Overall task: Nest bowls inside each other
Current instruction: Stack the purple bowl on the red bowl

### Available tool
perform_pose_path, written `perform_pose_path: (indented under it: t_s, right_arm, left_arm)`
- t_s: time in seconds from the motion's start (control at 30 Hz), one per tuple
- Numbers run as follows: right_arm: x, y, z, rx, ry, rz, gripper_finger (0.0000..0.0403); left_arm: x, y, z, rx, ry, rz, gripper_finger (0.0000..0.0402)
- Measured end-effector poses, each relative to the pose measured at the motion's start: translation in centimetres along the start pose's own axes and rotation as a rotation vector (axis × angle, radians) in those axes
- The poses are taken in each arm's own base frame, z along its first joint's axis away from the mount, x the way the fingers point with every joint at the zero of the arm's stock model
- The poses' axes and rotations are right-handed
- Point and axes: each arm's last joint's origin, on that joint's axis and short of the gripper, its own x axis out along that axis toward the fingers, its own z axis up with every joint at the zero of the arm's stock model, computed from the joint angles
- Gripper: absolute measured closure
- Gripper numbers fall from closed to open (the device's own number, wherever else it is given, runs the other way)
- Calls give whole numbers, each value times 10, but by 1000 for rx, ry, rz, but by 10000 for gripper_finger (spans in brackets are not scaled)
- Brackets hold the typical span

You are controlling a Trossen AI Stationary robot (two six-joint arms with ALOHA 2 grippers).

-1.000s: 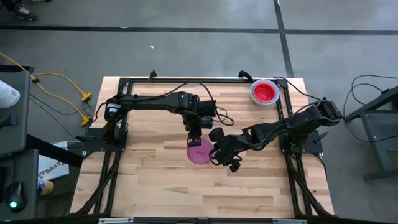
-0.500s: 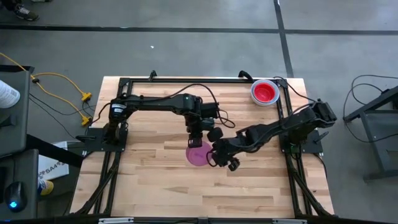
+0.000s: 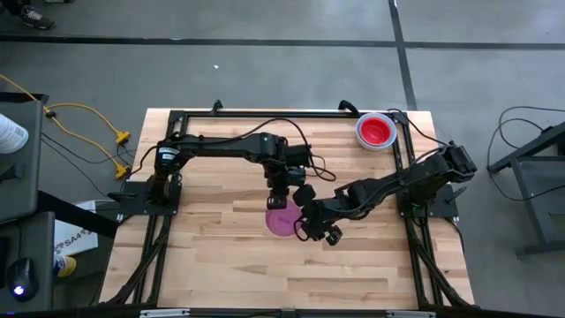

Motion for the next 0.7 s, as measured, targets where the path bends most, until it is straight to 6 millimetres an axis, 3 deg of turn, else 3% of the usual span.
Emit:
perform_pose_path:
  t_s: [0.5,0.7]
  right_arm:
    - [0,5,4,-62,-17,12,309]
    - [0,5,4,-62,-18,10,345]
  left_arm:
    - [3,-11,0,44,3,-20,401]
    - [3,-11,0,40,3,-22,401]
